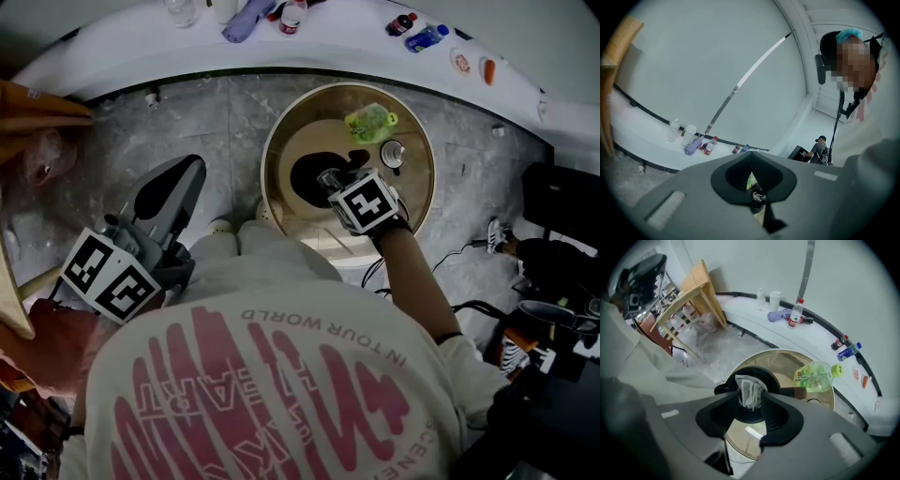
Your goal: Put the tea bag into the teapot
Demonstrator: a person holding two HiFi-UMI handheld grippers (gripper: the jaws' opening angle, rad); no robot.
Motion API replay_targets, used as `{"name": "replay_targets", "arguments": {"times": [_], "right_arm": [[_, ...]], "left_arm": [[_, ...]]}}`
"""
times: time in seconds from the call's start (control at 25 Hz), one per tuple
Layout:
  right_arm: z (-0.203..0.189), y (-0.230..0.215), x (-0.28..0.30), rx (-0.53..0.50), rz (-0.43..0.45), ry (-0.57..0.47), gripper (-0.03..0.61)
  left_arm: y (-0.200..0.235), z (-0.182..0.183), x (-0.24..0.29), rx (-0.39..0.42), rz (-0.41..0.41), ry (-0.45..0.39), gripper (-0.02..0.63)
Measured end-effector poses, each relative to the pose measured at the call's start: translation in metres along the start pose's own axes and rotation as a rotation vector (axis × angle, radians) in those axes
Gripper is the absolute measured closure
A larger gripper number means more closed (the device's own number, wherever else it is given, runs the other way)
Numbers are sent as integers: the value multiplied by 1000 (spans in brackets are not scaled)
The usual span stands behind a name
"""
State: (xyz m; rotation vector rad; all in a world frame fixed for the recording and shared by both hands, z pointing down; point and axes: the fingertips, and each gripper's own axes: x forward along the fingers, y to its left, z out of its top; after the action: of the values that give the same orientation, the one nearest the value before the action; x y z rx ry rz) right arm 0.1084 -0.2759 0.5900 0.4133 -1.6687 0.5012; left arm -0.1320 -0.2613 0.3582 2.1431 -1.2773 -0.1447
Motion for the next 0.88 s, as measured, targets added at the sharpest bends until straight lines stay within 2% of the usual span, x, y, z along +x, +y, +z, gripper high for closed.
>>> {"name": "replay_targets", "arguments": {"times": [0.2,0.32,0.48,0.72,0.88], "right_arm": [[2,-2,-25,79,-31,-110,434],[7,-4,-47,184,-74,-212,567],[11,5,-72,347,-56,-355,572],[29,20,-136,533,-18,-719,571],[22,29,-187,633,-33,-951,572]], "left_arm": [[-4,-1,5,8,-42,17,598],[-8,0,9,13,-81,32,598],[-21,1,16,33,-156,55,598],[-44,-2,19,78,-292,110,598],[-63,-3,16,118,-377,142,598]]}}
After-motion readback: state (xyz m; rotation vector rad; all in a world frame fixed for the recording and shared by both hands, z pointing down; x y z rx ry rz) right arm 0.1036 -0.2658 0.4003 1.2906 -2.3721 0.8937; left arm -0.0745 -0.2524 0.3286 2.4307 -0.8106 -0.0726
